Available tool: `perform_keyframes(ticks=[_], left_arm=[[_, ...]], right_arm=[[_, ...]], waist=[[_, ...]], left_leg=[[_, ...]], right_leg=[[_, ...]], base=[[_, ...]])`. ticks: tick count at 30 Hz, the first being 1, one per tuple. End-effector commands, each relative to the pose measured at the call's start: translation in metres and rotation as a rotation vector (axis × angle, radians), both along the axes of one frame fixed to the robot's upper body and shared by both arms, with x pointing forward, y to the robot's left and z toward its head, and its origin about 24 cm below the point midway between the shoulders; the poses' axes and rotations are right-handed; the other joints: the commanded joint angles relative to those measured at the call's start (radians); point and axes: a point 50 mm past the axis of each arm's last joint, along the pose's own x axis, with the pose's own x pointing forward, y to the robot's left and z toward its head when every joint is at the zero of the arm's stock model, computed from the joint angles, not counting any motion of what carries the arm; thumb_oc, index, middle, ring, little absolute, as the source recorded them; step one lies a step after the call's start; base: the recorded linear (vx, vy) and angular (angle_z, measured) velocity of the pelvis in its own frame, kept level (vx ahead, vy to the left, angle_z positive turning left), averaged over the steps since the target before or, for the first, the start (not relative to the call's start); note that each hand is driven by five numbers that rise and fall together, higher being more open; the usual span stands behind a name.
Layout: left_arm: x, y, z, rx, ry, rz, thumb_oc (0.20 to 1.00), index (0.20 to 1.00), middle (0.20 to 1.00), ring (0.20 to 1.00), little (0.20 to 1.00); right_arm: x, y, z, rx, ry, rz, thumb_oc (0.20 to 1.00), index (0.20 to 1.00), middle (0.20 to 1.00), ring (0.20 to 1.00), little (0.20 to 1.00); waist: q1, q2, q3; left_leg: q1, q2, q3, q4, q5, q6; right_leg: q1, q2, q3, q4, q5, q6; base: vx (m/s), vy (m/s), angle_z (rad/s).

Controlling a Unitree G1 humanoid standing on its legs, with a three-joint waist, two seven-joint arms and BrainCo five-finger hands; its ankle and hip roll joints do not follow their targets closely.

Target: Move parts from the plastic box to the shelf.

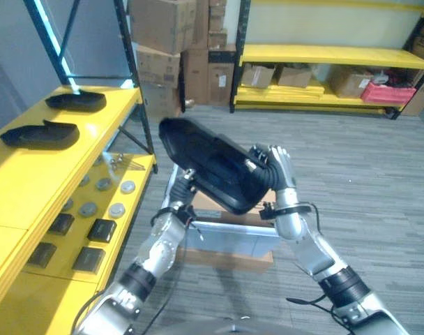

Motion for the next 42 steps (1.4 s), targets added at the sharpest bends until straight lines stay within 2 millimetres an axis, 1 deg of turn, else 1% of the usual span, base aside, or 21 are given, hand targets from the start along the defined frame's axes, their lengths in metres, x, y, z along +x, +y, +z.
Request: perform_keyframes(ticks=[1,3,7,11,14,16,17,20,24,26,27,28,29,30,32,33,34,36,39,41,42], left_arm=[[0.014,-0.007,0.082,0.023,-0.424,0.023,0.200,0.200,0.200,0.200,0.200],[0.011,0.001,0.088,0.069,-0.470,0.052,0.200,0.200,0.200,0.200,0.200],[-0.008,0.047,0.105,0.211,-0.608,0.239,0.200,0.200,0.200,0.200,0.200],[-0.020,0.062,0.112,0.315,-0.679,0.318,0.200,0.200,0.200,0.200,0.200],[-0.028,0.064,0.118,0.339,-0.737,0.332,0.200,0.200,0.200,0.200,0.200],[-0.031,0.064,0.118,0.386,-0.761,0.334,0.200,0.200,0.200,0.200,0.200],[-0.033,0.061,0.120,0.432,-0.788,0.308,0.200,0.200,0.200,0.200,0.200],[-0.032,0.059,0.123,0.490,-0.818,0.294,0.200,0.200,0.200,0.200,0.200],[-0.033,0.065,0.126,0.547,-0.836,0.313,0.200,0.200,0.200,0.200,0.200],[-0.035,0.066,0.128,0.557,-0.847,0.313,0.200,0.200,0.200,0.200,0.200],[-0.032,0.064,0.126,0.564,-0.841,0.302,0.200,0.200,0.200,0.200,0.200],[-0.032,0.064,0.126,0.565,-0.841,0.302,0.200,0.200,0.200,0.200,0.200],[-0.030,0.062,0.129,0.570,-0.853,0.291,0.200,0.200,0.200,0.200,0.200],[-0.030,0.062,0.129,0.571,-0.853,0.290,0.200,0.200,0.200,0.200,0.200],[-0.028,0.059,0.132,0.560,-0.865,0.277,0.200,0.200,0.200,0.200,0.200],[-0.026,0.058,0.132,0.561,-0.864,0.279,0.200,0.200,0.200,0.200,0.200],[-0.025,0.055,0.132,0.569,-0.870,0.266,0.200,0.200,0.200,0.200,0.200],[-0.022,0.049,0.132,0.565,-0.878,0.229,0.200,0.200,0.200,0.200,0.200],[-0.018,0.037,0.132,0.547,-0.885,0.158,0.200,0.200,0.200,0.200,0.200],[-0.012,0.024,0.134,0.540,-0.890,0.117,0.200,0.200,0.200,0.200,0.200],[-0.012,0.024,0.134,0.540,-0.890,0.117,0.200,0.200,0.200,0.200,0.200]], right_arm=[[-0.019,0.053,0.034,0.328,-0.080,0.459,0.200,0.200,0.200,0.200,0.200],[-0.020,0.056,0.034,0.341,-0.071,0.494,0.200,0.200,0.200,0.200,0.200],[-0.022,0.070,0.038,0.384,-0.026,0.649,0.200,0.200,0.200,0.200,0.200],[-0.020,0.075,0.040,0.423,-0.008,0.715,0.200,0.200,0.200,0.200,0.200],[-0.017,0.072,0.039,0.432,0.009,0.720,0.200,0.200,0.200,0.200,0.200],[-0.016,0.069,0.042,0.419,-0.010,0.720,0.200,0.200,0.200,0.200,0.200],[-0.018,0.067,0.045,0.425,-0.030,0.724,0.200,0.200,0.200,0.200,0.200],[-0.019,0.061,0.045,0.441,-0.034,0.711,0.200,0.200,0.200,0.200,0.200],[-0.024,0.057,0.043,0.471,-0.039,0.707,0.200,0.200,0.200,0.200,0.200],[-0.025,0.059,0.043,0.469,-0.032,0.722,0.200,0.200,0.200,0.200,0.200],[-0.024,0.062,0.041,0.469,-0.024,0.718,0.200,0.200,0.200,0.200,0.200],[-0.024,0.062,0.041,0.469,-0.024,0.718,0.200,0.200,0.200,0.200,0.200],[-0.024,0.062,0.044,0.455,-0.035,0.716,0.200,0.200,0.200,0.200,0.200],[-0.024,0.062,0.044,0.455,-0.035,0.716,0.200,0.200,0.200,0.200,0.200],[-0.023,0.062,0.049,0.457,-0.057,0.710,0.200,0.200,0.200,0.200,0.200],[-0.022,0.060,0.052,0.463,-0.074,0.698,0.200,0.200,0.200,0.200,0.200],[-0.021,0.059,0.055,0.462,-0.094,0.687,0.200,0.200,0.200,0.200,0.200],[-0.024,0.055,0.063,0.443,-0.140,0.683,0.200,0.200,0.200,0.200,0.200],[-0.026,0.046,0.075,0.409,-0.214,0.660,0.200,0.200,0.200,0.200,0.200],[-0.026,0.038,0.079,0.387,-0.249,0.626,0.200,0.200,0.200,0.200,0.200],[-0.026,0.038,0.079,0.386,-0.249,0.626,0.200,0.200,0.200,0.200,0.200]], waist=[[0.071,0.008,0.029],[0.079,0.008,0.031],[0.159,0.011,0.055],[0.204,0.011,0.090],[0.206,0.017,0.107],[0.199,0.021,0.100],[0.202,0.030,0.097],[0.203,0.040,0.080],[0.218,0.037,0.063],[0.217,0.030,0.060],[0.221,0.024,0.051],[0.221,0.022,0.051],[0.213,0.018,0.052],[0.214,0.016,0.052],[0.197,0.015,0.071],[0.186,0.024,0.081],[0.178,0.034,0.087],[0.171,0.046,0.089],[0.153,0.058,0.087],[0.137,0.046,0.100],[0.136,0.046,0.101]], left_leg=[[0.060,-0.008,-0.026,0.128,-0.224,0.024],[0.049,-0.005,-0.041,0.133,-0.222,0.021],[-0.003,0.005,-0.130,0.150,-0.198,-0.008],[-0.076,0.010,-0.233,0.157,-0.161,-0.042],[-0.157,0.033,-0.166,0.160,-0.120,-0.050],[-0.174,0.076,0.007,0.156,-0.096,-0.048],[-0.174,0.107,0.145,0.145,-0.067,-0.054],[-0.179,0.119,0.212,0.128,-0.043,-0.058],[-0.194,0.073,0.163,0.126,-0.051,-0.054],[-0.195,0.038,0.154,0.151,-0.081,-0.034],[-0.191,-0.007,0.154,0.174,-0.117,-0.006],[-0.191,-0.009,0.154,0.174,-0.118,-0.005],[-0.176,-0.064,0.143,0.177,-0.146,0.029],[-0.176,-0.067,0.144,0.176,-0.146,0.031],[-0.166,-0.111,0.132,0.182,-0.163,0.064],[-0.166,-0.109,0.124,0.182,-0.165,0.073],[-0.159,-0.104,0.113,0.177,-0.163,0.075],[-0.147,-0.096,0.087,0.158,-0.152,0.074],[-0.135,-0.086,0.054,0.124,-0.146,0.076],[-0.132,-0.101,0.005,0.131,-0.154,0.077],[-0.131,-0.101,0.005,0.131,-0.154,0.077]], right_leg=[[-0.054,0.007,-0.081,0.182,-0.186,0.033],[-0.053,0.003,-0.093,0.181,-0.190,0.028],[-0.043,-0.013,-0.175,0.177,-0.204,0.001],[-0.036,-0.034,-0.284,0.174,-0.217,-0.018],[-0.035,-0.081,-0.400,0.179,-0.233,-0.023],[-0.014,-0.114,-0.492,0.166,-0.230,-0.019],[0.012,-0.136,-0.569,0.159,-0.223,-0.012],[0.045,-0.152,-0.642,0.134,-0.211,-0.004],[0.097,-0.195,-0.684,0.091,-0.191,0.023],[0.120,-0.234,-0.682,0.095,-0.171,0.037],[0.132,-0.294,-0.679,0.123,-0.129,0.054],[0.131,-0.297,-0.679,0.124,-0.129,0.056],[0.109,-0.369,-0.660,0.208,-0.022,0.058],[0.107,-0.373,-0.658,0.211,-0.022,0.060],[0.055,-0.415,-0.590,0.319,0.104,0.059],[0.017,-0.400,-0.531,0.353,0.132,0.061],[-0.015,-0.368,-0.469,0.376,0.114,0.052],[-0.044,-0.271,-0.363,0.349,0.014,0.045],[-0.092,-0.121,-0.292,0.290,-0.144,0.031],[-0.094,-0.012,-0.207,0.245,-0.182,0.015],[-0.092,-0.012,-0.207,0.245,-0.182,0.015]], base=[[-0.01,-0.100,0.31],[0.00,-0.075,0.35],[0.01,-0.124,0.70],[-0.07,-0.100,1.28],[-0.08,-0.011,1.82],[0.00,0.026,1.81],[0.00,0.024,1.85],[0.08,0.071,1.81],[0.14,0.134,0.95],[0.23,0.288,0.44],[0.22,0.300,0.42],[0.28,0.424,0.28],[0.13,0.227,0.20],[0.19,0.354,0.12],[0.09,0.226,0.19],[0.05,0.156,0.20],[0.08,0.122,0.12],[0.15,0.075,0.23],[0.15,0.018,0.12],[0.08,-0.045,0.76],[0.13,-0.099,1.11]])
